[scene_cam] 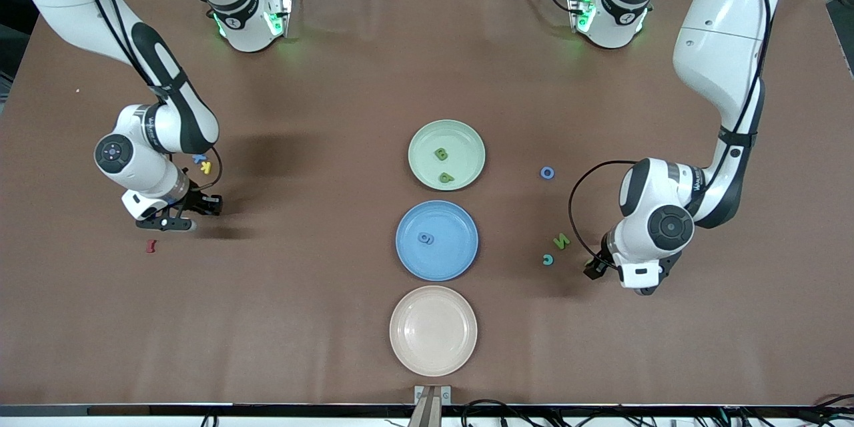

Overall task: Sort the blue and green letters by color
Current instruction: 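Grasp the blue c with the right gripper while the left gripper reaches green u, then open the right gripper over the blue plate while the left gripper lifts u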

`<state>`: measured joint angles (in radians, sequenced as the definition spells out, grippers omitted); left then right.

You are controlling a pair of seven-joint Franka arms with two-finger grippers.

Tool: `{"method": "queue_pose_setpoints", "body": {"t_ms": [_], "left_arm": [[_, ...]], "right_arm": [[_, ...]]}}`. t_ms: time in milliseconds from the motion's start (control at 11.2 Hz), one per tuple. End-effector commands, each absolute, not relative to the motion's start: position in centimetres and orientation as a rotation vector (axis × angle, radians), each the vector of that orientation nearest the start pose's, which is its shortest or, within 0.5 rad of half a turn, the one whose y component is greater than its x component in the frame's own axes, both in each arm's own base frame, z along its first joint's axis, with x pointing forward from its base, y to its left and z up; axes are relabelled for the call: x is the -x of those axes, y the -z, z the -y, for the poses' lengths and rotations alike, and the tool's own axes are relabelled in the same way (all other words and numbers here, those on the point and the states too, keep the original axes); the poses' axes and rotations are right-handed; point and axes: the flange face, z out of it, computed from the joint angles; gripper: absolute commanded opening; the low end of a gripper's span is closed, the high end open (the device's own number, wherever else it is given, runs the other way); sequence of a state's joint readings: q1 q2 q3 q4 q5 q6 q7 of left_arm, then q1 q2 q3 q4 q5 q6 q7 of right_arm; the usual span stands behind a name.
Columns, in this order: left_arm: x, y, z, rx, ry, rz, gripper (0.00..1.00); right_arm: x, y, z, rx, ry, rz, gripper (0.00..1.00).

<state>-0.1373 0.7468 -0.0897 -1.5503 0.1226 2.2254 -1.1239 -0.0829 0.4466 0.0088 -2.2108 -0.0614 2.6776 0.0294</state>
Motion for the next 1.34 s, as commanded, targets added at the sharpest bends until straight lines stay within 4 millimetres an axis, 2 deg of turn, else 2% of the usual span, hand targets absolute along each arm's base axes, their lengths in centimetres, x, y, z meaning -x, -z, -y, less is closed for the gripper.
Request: {"method": "queue_pose_setpoints", "body": {"t_ms": [0, 269, 358, 448, 627, 896, 1165, 1254], "left_arm": [[-68.9, -19.7, 14.5, 2.823, -0.095, 1.241, 1.0], [-68.7, -18.6, 14.5, 2.826, -0.138, 1.274, 1.0], [-68.6, -18.1, 14.5, 2.829, -0.153, 1.276, 1.0], [-69.0, -18.2, 14.6, 2.838, -0.136, 1.283, 1.0], [-69.4, -17.6, 14.9, 2.852, -0.096, 1.308, 1.0], [-69.5, -17.4, 15.0, 2.855, -0.087, 1.307, 1.0], [-69.5, -17.4, 15.0, 2.855, -0.08, 1.312, 0.99], [-69.6, -17.5, 14.8, 2.85, -0.08, 1.328, 0.22]], "right_arm": [[-54.5, -17.1, 4.7, 3.153, 0.019, -0.089, 0.0], [-55.3, -19.3, 4.2, 3.155, -0.003, -0.089, 0.0], [-55.8, -20.3, 3.7, 3.15, -0.005, -0.092, 0.0], [-56.2, -20.9, 2.4, 3.122, -0.004, -0.124, 0.0], [-57.4, -22.0, -0.9, 3.045, 0.01, -0.198, 0.0], [-58.8, -23.4, -7.3, 2.978, 0.041, -0.317, 0.0], [-60.6, -24.9, -15.8, 2.945, 0.092, -0.362, 0.0], [-61.1, -25.2, -18.5, 2.932, 0.107, -0.364, 0.0]]}}
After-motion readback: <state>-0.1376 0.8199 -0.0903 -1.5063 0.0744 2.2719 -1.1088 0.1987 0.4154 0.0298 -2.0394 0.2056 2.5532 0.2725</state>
